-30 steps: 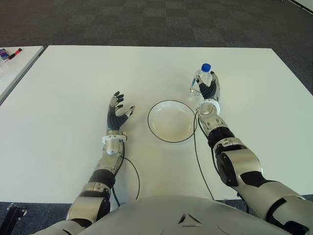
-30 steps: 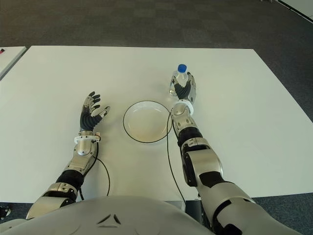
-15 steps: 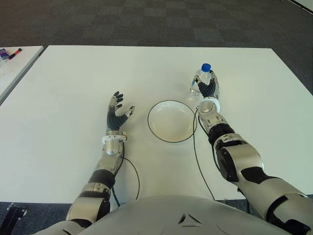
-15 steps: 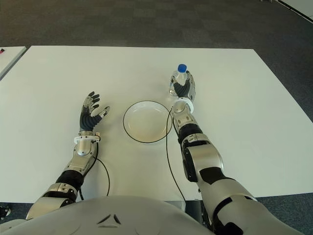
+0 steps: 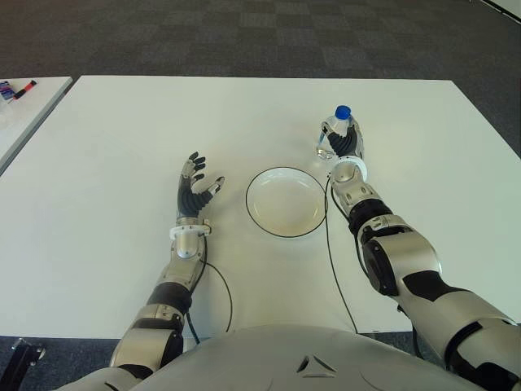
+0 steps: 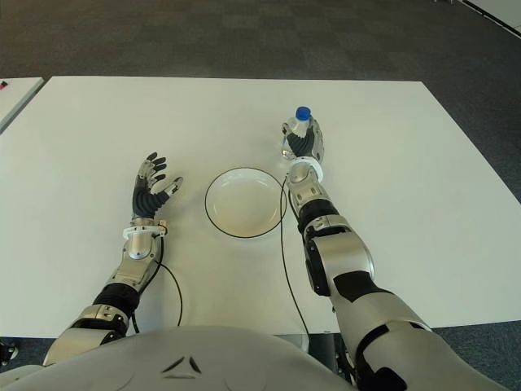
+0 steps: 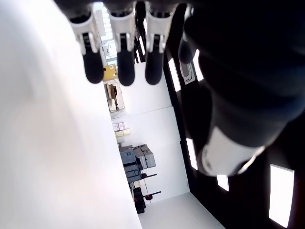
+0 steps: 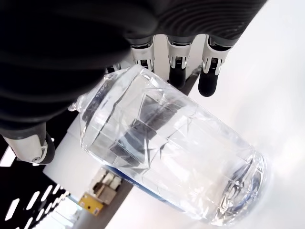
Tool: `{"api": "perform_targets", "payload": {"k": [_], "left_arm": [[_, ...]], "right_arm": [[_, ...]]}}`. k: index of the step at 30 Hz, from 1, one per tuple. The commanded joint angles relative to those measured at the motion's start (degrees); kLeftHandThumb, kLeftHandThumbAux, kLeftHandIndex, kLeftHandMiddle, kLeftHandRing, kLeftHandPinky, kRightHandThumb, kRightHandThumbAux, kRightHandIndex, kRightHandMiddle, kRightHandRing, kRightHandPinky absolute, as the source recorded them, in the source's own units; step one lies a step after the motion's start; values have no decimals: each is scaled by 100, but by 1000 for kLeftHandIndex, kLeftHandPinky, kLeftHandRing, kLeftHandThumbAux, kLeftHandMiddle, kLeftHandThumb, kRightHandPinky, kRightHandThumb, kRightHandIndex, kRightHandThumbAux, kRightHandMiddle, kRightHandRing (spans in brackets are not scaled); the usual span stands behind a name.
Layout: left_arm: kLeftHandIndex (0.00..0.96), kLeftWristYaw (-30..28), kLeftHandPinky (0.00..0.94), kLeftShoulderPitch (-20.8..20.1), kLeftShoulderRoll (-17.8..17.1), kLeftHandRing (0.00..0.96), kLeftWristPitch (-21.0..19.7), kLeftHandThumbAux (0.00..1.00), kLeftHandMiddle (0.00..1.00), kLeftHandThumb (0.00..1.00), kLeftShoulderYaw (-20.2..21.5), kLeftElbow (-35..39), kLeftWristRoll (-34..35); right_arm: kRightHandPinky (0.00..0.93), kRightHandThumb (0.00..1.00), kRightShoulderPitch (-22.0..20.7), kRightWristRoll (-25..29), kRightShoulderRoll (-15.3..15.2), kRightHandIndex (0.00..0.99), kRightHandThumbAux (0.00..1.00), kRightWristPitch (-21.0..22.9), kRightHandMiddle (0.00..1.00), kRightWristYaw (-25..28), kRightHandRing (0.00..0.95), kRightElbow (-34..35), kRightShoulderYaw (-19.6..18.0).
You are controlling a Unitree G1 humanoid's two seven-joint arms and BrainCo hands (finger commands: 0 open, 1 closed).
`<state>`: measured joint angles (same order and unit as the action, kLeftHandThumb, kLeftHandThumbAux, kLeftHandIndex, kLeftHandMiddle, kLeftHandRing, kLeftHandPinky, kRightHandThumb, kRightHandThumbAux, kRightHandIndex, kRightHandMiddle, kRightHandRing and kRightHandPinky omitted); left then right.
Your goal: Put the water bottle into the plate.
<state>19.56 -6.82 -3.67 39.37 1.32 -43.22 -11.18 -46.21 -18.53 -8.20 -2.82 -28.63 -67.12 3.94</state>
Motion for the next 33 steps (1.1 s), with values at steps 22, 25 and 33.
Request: {"api": "perform_targets", "payload": {"k": [22,25,33], "left_arm": [[122,-21,197,303,-1,194,-128,754,196,172,3,101,-36],[121,-12,193,313,10,192,-142,756,195,174,12,126,-27],[127,66,216,304,11,195,-127,769,197,177,15,124,-64]], "right_arm": [[180,384,-295,-69,-162,0,392,39,0,320,78,-398,276],[182,388,-288,-72,-167,0,392,35,0,330,81,-410,291],[182,405,-274,-69,-167,0,394,35,0,325,84,-427,332]]}}
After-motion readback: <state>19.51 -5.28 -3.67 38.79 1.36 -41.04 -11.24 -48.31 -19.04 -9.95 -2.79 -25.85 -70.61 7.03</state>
